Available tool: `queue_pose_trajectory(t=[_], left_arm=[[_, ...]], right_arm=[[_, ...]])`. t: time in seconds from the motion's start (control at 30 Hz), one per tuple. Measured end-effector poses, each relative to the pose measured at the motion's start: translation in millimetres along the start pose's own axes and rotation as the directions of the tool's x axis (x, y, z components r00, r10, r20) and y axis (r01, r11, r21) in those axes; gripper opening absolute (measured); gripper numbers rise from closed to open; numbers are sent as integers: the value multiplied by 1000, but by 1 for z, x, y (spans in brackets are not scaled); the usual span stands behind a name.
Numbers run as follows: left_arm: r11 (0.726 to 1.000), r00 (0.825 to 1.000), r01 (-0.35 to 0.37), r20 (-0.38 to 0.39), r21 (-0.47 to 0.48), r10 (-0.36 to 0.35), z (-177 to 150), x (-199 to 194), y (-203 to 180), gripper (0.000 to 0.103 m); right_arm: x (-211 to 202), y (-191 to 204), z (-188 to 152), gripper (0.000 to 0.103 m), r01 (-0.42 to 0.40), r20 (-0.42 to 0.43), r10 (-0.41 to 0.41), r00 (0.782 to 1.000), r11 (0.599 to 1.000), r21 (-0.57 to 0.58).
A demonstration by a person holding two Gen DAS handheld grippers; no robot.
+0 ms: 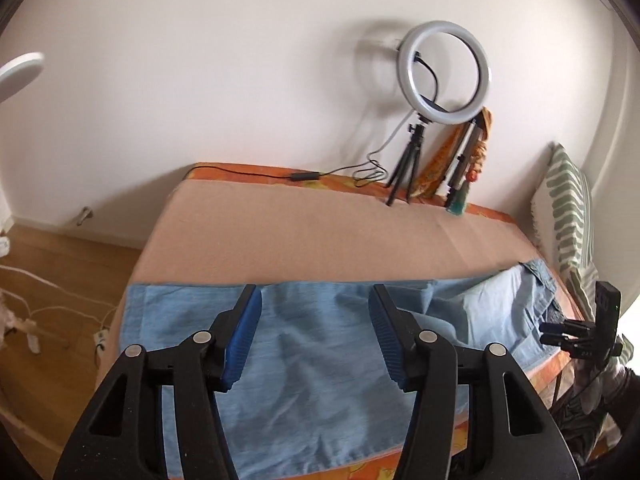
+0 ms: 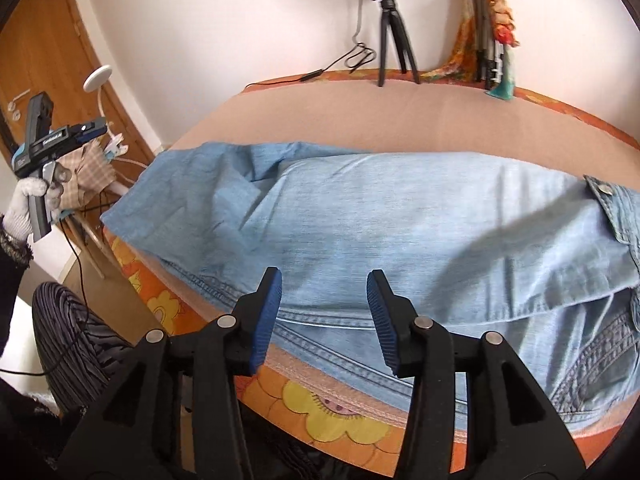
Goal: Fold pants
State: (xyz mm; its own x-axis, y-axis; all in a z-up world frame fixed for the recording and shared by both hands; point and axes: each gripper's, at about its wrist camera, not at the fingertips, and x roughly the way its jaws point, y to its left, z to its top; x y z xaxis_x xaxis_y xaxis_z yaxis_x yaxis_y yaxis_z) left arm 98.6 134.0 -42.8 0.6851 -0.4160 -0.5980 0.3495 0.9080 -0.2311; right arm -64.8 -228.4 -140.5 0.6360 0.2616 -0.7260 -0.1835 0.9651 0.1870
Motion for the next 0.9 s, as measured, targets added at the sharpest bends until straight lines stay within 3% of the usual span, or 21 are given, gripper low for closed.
queue_pose_trajectory(t=[0.2, 0.37, 0.43, 0.6, 0.8, 0.9], left_arm=[[983, 989, 142, -62, 118, -136, 2, 43, -71, 62], [949, 964, 256, -125, 185, -236, -2, 71, -127, 62], [929, 952, 295, -149, 222, -267, -6, 80, -153, 62], [859, 911, 399, -245, 320, -332, -24, 105, -221, 64], [762, 861, 493, -362, 421, -358, -61, 133, -299, 64], [716, 846, 521, -394, 465, -359, -75, 144, -335, 64]], right_arm=[[-33, -68, -4, 55, 121, 48, -132, 990, 974, 193], [-58, -116, -7, 72, 201, 62, -231, 971, 930, 309], [-66, -137, -8, 74, 230, 57, -267, 962, 903, 362], [-82, -189, -9, 74, 272, 20, -323, 946, 827, 492], [-93, -248, -12, 74, 258, -2, -338, 941, 714, 651], [-88, -271, -15, 74, 267, -26, -349, 937, 663, 699]])
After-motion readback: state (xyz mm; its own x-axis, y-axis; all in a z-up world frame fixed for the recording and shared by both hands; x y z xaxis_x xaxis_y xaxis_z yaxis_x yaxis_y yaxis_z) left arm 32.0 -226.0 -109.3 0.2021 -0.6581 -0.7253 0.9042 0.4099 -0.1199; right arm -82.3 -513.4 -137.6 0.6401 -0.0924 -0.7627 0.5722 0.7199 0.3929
